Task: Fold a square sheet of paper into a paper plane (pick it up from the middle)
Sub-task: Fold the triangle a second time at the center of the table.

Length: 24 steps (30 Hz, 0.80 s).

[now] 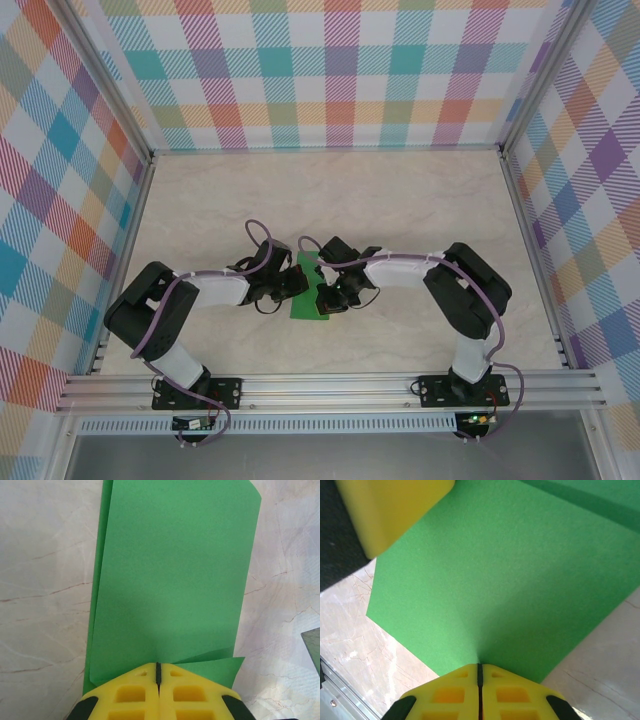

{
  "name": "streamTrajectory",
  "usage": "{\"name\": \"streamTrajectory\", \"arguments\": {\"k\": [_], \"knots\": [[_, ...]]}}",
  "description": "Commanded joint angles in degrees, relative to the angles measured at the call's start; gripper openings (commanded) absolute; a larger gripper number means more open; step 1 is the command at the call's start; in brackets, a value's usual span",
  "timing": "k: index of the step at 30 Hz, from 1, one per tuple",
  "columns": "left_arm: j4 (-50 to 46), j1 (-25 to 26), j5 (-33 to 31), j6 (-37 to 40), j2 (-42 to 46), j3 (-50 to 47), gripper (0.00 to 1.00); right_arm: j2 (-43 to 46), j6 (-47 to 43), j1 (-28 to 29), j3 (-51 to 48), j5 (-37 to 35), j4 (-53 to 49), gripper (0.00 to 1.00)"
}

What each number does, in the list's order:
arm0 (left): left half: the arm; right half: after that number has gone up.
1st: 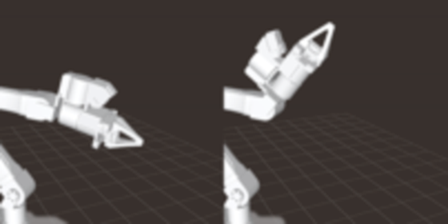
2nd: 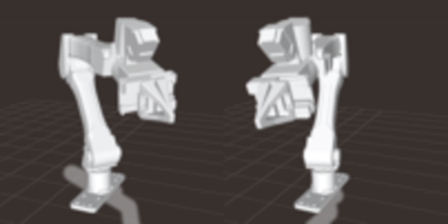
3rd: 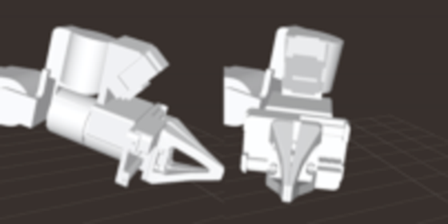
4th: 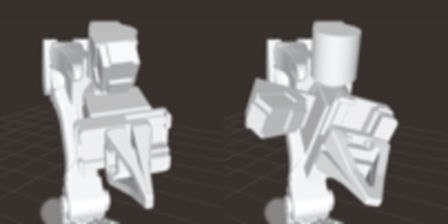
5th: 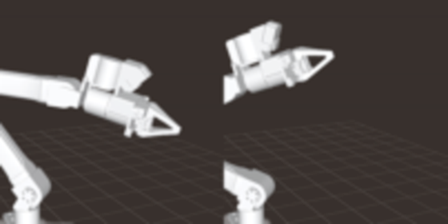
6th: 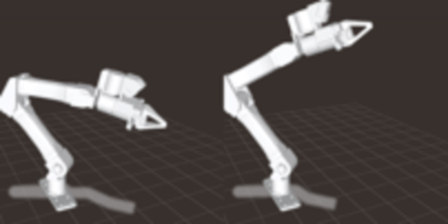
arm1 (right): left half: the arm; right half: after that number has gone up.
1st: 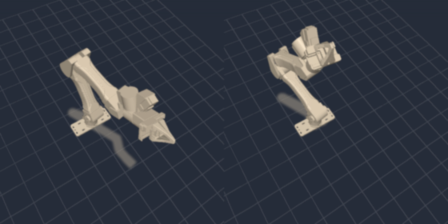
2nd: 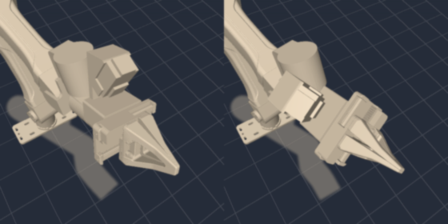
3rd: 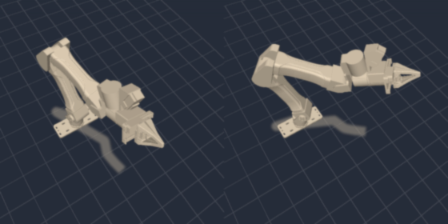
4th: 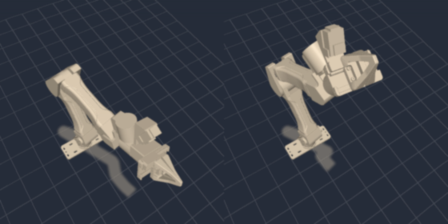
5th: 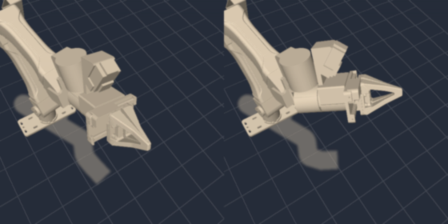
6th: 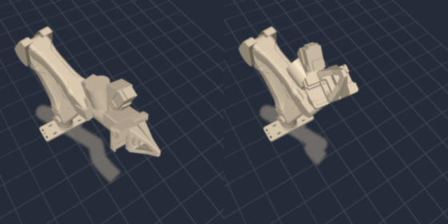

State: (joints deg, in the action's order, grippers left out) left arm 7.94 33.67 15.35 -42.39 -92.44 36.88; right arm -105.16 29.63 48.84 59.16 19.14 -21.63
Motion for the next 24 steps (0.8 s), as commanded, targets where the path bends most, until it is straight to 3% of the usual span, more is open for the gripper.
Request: {"name": "streamTrajectory", "arguments": {"k": [1, 11, 24], "knots": [[-4.9, 0.0, -4.1, 0.6, -0.4, -2.4, 0.01, 1.4, 0.6, 0.4, -2.6, 0.8, -3.6, 0.07], [-4.8, 0.0, -4.4, 0.6, -0.2, -2.7, 0.01, 3.7, 1.6, 0.4, -7.0, 1.0, -2.6, 0.08], [-4.9, 0.0, -4.2, 0.6, 0.1, -2.8, 0.01, 7.2, 2.2, 0.4, -1.8, -2.5, -3.2, 0.09]]}}
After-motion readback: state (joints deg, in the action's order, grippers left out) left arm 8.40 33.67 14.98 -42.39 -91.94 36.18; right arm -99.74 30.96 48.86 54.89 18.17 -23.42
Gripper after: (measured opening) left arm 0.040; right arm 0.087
